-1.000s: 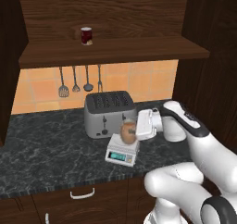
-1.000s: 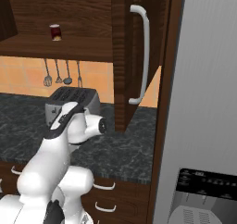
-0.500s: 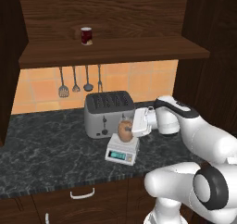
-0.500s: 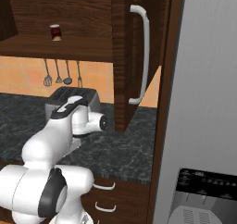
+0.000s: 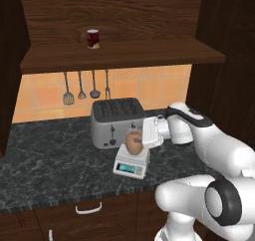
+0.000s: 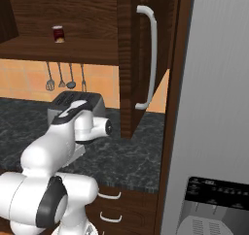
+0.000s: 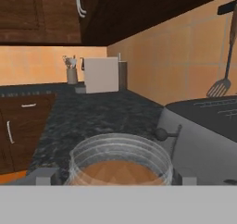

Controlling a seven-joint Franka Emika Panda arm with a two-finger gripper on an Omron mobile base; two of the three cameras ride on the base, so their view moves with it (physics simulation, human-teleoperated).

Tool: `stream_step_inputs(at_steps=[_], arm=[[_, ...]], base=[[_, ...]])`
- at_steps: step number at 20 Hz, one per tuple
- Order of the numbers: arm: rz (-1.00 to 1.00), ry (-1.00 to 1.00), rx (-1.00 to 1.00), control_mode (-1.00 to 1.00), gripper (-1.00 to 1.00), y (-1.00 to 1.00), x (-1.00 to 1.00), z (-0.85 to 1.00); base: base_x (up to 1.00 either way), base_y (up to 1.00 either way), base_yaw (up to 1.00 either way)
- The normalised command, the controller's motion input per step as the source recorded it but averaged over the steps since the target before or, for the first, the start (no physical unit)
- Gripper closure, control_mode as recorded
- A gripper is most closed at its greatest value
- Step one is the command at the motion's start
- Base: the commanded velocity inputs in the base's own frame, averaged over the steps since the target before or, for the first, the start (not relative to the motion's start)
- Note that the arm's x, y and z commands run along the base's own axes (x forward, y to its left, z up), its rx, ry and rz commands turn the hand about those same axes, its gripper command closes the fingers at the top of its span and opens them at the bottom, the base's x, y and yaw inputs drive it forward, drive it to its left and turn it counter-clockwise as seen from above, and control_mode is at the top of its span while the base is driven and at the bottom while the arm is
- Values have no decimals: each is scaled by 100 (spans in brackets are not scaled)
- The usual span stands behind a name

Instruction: Pick the honey bottle and place it on the digital scale for weighing, and close the cabinet.

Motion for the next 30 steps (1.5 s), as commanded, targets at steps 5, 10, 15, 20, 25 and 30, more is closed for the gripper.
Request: stream_step_inputs(at_steps=[5,10,15,20,25,30], arm=[[0,0,0,-100,-100,0,0,0],[0,-1,0,-100,-100,0,-10,7],[0,-5,0,-100,-100,-8,-8,9],[0,-10,0,-100,-100,-5,-14,26],[0,-30,-3,-100,-100,-1,-65,84],[-1,-25,-9,-100,-100,1,-83,86]], base=[[0,0,0],[0,0,0],[0,0,0],[0,0,0],[0,0,0],[0,0,0]])
